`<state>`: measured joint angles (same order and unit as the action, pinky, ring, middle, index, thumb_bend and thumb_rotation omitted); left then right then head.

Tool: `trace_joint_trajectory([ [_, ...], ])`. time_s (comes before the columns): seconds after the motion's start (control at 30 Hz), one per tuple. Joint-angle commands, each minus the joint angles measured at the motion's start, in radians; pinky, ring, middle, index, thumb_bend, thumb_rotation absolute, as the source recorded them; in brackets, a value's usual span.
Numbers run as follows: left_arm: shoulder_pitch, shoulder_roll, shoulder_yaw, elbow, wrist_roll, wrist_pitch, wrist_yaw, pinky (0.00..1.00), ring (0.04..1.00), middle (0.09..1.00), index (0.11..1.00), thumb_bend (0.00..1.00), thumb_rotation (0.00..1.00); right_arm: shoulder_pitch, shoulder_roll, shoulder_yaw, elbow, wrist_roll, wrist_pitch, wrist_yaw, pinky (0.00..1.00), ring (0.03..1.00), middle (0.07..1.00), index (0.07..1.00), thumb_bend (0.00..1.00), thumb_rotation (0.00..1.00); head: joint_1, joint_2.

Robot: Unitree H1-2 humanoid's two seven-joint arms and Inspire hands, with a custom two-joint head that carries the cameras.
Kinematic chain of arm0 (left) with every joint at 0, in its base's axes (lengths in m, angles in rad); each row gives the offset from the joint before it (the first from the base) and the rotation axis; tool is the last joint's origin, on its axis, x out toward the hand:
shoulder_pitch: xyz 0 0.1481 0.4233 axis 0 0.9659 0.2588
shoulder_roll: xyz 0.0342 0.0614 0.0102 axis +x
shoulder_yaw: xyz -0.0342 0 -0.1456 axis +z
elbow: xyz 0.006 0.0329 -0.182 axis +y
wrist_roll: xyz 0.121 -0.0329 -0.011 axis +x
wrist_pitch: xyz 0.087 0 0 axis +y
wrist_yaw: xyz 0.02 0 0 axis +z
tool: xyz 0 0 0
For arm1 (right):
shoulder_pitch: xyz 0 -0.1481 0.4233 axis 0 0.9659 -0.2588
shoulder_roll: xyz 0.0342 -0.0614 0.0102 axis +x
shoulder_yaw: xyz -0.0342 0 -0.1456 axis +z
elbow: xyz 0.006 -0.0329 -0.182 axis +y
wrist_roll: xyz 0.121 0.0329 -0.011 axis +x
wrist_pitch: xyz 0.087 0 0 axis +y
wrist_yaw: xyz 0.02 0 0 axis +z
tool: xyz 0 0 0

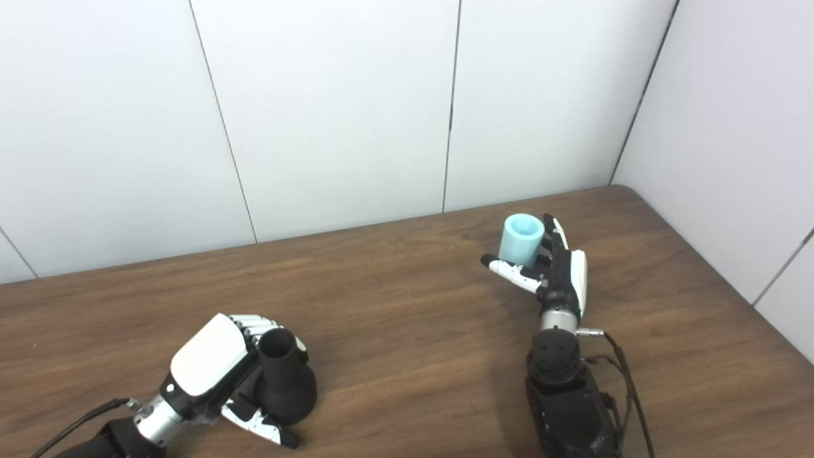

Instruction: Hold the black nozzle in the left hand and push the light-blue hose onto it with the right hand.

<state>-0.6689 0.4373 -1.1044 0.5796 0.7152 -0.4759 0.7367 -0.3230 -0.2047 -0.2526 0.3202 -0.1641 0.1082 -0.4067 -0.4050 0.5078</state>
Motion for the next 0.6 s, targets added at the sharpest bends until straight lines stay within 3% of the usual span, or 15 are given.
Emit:
trace_joint_trajectory([
  [0.0, 0.194, -0.058, -0.072, 0.059, -0.012, 0.006, -0.019, 0.42, 0.483, 0.491, 0.478, 0.52, 0.0, -0.05, -0.02, -0.006, 0.003, 0.013, 0.012, 0.011, 0.77, 0.865, 0.912, 0.9, 0.89, 0.22, 0.0, 0.001],
  [0.33, 0.192, -0.057, -0.078, 0.059, -0.011, 0.006, -0.017, 0.43, 0.49, 0.493, 0.476, 0.52, 0.0, -0.088, -0.03, -0.011, 0.051, 0.006, 0.009, -0.01, 0.74, 0.844, 0.888, 0.873, 0.89, 0.21, 0.004, 0.003],
  [0.5, 0.193, -0.057, -0.076, 0.056, -0.012, 0.006, -0.023, 0.43, 0.491, 0.494, 0.475, 0.52, 0.0, -0.091, -0.038, 0.006, 0.056, -0.023, 0.013, -0.025, 0.73, 0.811, 0.837, 0.841, 0.9, 0.22, 0.005, 0.004],
  [0.57, 0.194, -0.059, -0.074, 0.058, -0.009, 0.006, -0.021, 0.43, 0.49, 0.494, 0.474, 0.52, 0.0, -0.092, -0.036, 0.005, 0.053, -0.031, 0.02, -0.039, 0.69, 0.766, 0.78, 0.784, 0.9, 0.18, 0.006, 0.005],
])
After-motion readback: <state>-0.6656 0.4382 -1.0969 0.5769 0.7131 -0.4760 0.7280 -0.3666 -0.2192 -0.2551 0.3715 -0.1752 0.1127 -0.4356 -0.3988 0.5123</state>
